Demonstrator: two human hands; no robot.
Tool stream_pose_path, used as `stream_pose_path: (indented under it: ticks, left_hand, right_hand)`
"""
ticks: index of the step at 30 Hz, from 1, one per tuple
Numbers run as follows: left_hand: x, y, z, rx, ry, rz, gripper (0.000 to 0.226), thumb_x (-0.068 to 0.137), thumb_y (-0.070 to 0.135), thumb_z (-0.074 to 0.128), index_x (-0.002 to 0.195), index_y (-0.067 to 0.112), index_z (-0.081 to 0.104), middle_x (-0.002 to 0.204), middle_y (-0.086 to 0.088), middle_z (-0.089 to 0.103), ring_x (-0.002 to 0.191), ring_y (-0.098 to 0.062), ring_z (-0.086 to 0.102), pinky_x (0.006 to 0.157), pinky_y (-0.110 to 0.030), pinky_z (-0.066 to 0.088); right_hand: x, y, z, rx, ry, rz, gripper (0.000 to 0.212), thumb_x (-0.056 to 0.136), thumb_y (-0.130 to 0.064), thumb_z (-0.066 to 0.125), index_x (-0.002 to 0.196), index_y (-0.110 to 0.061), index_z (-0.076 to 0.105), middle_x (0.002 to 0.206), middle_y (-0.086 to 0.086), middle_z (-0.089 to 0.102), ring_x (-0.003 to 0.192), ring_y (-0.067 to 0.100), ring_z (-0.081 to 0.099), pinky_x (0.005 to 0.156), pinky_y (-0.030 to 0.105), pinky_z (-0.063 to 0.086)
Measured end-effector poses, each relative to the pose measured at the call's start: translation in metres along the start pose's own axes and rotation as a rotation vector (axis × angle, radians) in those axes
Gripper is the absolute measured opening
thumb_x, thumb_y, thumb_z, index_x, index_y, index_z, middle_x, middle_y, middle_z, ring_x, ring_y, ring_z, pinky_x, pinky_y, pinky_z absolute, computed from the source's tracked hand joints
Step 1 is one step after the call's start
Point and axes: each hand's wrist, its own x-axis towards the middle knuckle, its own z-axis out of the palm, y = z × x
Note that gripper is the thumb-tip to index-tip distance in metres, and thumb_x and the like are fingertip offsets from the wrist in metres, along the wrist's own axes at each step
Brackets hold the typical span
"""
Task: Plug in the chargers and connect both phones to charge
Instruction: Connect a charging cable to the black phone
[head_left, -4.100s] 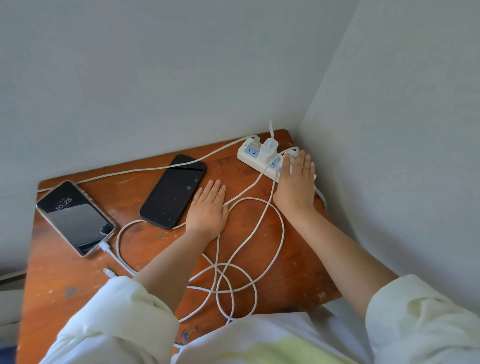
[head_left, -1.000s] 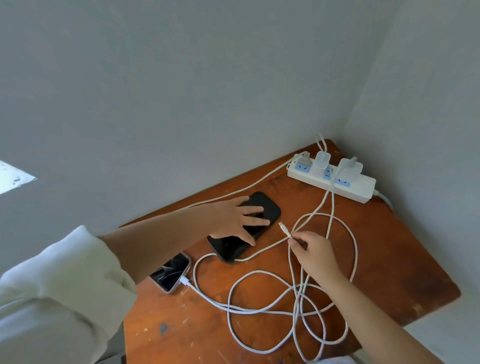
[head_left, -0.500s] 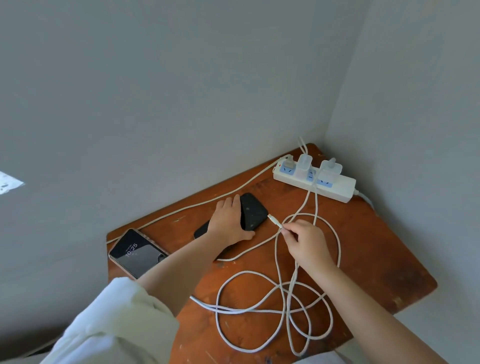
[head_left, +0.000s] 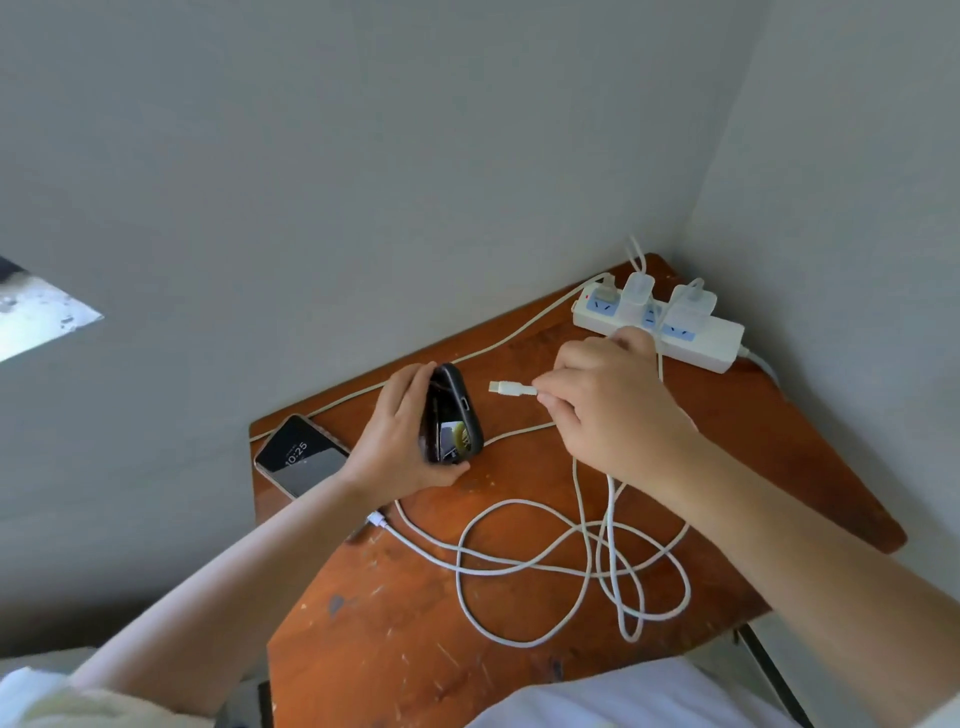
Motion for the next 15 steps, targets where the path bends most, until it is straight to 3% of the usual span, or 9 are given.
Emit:
stream_pose_path:
  ticks: [2,5,9,15]
  left_hand:
    - [-0.004,0.0,0.001,-0.006,0.009,-0.003,0.105,0.06,0.029,0.085,0.14,0.0,0.024,0.145,-0.018,0.029,0.134,-0.029,0.03,0.1,-0.019,0.023]
    - [-0.006,0.002,0.0,0.018,0.015,0.039,0.099,0.062,0.022,0.084,0.14,0.0,0.026,0.144,-0.019,0.03,0.134,-0.03,0.031,0.1,-0.02,0.024]
    - [-0.006,0.006,-0.002,0.045,0.01,0.086,0.098,0.063,0.022,0.084,0.14,0.001,0.026,0.144,-0.018,0.031,0.133,-0.03,0.031,0.099,-0.02,0.025]
    - [-0.003,0.009,0.0,0.046,0.009,0.094,0.099,0.063,0.021,0.084,0.14,0.001,0.025,0.144,-0.018,0.031,0.133,-0.029,0.031,0.099,-0.019,0.026]
  right_hand:
    - [0.0,-0.005,0.003,-0.029,-0.042,-0.011,0.013,0.058,0.0,0.081,0.066,-0.007,0.073,0.054,0.009,0.064,0.052,0.024,0.059,0.065,0.04,0.042]
    - [0.002,-0.009,0.004,-0.083,-0.083,-0.05,0.013,0.055,0.001,0.081,0.059,-0.008,0.072,0.052,0.008,0.062,0.051,0.023,0.057,0.071,0.039,0.038]
    - [0.007,-0.013,-0.002,-0.141,-0.113,-0.073,0.012,0.054,-0.001,0.079,0.054,-0.008,0.07,0.049,0.008,0.062,0.052,0.024,0.057,0.067,0.045,0.046]
    - [0.007,-0.016,-0.005,-0.152,-0.164,-0.09,0.014,0.052,0.0,0.079,0.05,-0.007,0.068,0.045,0.008,0.058,0.05,0.024,0.054,0.069,0.046,0.047]
